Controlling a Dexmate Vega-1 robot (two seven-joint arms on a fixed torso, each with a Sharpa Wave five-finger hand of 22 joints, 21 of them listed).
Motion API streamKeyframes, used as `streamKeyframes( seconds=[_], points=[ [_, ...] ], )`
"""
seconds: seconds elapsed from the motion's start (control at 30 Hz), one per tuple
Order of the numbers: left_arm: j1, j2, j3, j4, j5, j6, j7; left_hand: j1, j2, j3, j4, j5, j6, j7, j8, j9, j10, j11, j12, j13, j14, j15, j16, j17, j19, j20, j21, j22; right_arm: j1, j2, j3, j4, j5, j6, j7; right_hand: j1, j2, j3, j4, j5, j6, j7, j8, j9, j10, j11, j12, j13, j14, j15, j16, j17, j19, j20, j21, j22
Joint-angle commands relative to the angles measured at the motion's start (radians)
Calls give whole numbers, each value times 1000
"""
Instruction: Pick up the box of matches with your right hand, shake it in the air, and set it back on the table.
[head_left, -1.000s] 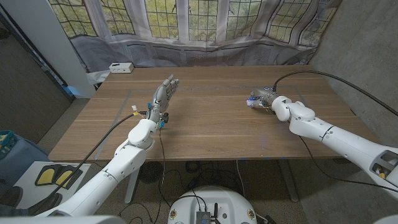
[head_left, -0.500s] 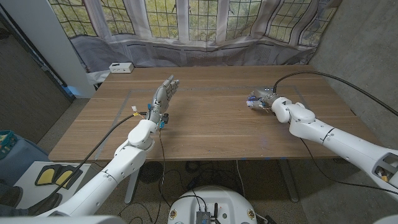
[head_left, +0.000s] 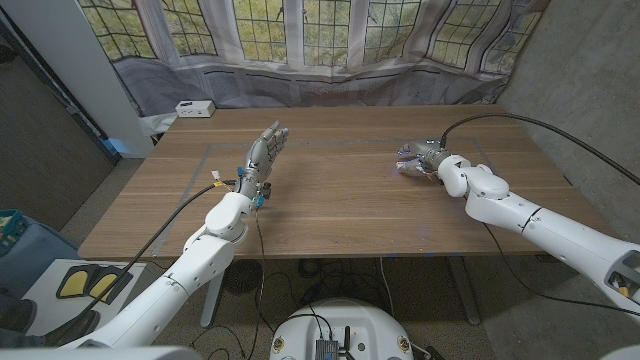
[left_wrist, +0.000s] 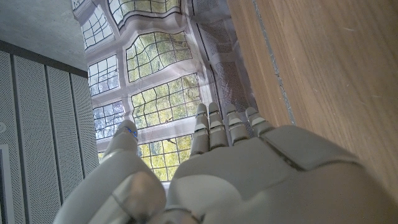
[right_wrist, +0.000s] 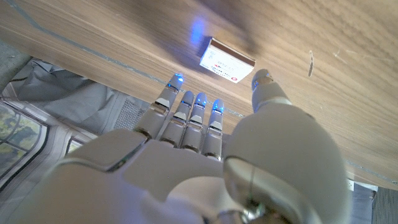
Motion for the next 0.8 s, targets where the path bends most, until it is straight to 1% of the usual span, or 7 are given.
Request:
streamKeyframes(
  seconds=[0.03,0.17,0.23,0.33,0.57,0.63,0.8],
  points=[
    [-2,3,-3,10,-8,-8,-12,5,10,8,2,2,5,3,2,5,8,-4,2,3,10,0,2,6,-3,9,-1,5,-57,-19,71,-94,75,-7,-41,-21,3,1,10,5,-27,12,0,3,-25,4,3,1,-23,2,2,0,-22,-6,-4,2],
    [-4,9,-6,9,-11,-7,-19,5,11,8,2,2,5,3,2,5,9,-4,3,3,9,0,1,6,-3,9,-1,5,-77,-22,103,-116,127,3,-53,-45,15,9,5,5,-96,41,0,2,-120,23,-2,-3,-126,17,-6,-12,-119,-19,-12,0],
    [-5,11,-8,9,-13,-8,-23,5,11,9,2,2,6,6,2,5,9,-4,2,3,10,0,1,6,-3,9,-1,5,-90,-25,115,-129,136,4,-73,-48,17,14,-3,5,-142,34,-3,1,-162,31,-2,-5,-177,25,-7,-19,-166,-25,-14,-1],
    [-6,16,-11,10,-17,-9,-30,6,12,9,2,2,6,6,2,5,9,-2,2,4,9,0,1,6,-3,9,-1,5,-112,-30,130,-154,143,2,-107,-52,17,17,-8,6,-171,39,-3,1,-196,28,-3,-6,-205,26,-6,-23,-191,-29,-12,-2],
    [-11,27,-17,17,-31,-13,-56,6,12,10,2,2,6,5,2,5,7,1,1,4,10,-1,1,6,-3,9,-1,5,-171,-30,193,-197,214,34,-187,-73,17,18,-9,4,-259,62,-9,0,-244,28,-1,-10,-233,20,3,-29,-206,-39,-3,-2],
    [-12,30,-20,19,-35,-14,-62,6,12,10,2,2,6,7,1,5,7,1,1,4,9,0,1,6,-3,9,-1,5,-190,-27,213,-208,243,45,-211,-88,20,18,-7,3,-289,73,-5,-1,-279,34,-2,-13,-262,29,0,-32,-237,-60,-9,-3],
    [-12,43,-24,16,-43,-14,-80,6,13,10,2,2,3,5,0,5,6,3,1,4,10,-1,1,6,-3,8,-1,5,-241,-12,251,-235,280,73,-296,-104,22,17,-8,1,-319,81,-1,-3,-308,50,1,-16,-313,39,-4,-36,-290,-61,-15,-4]
  ],
)
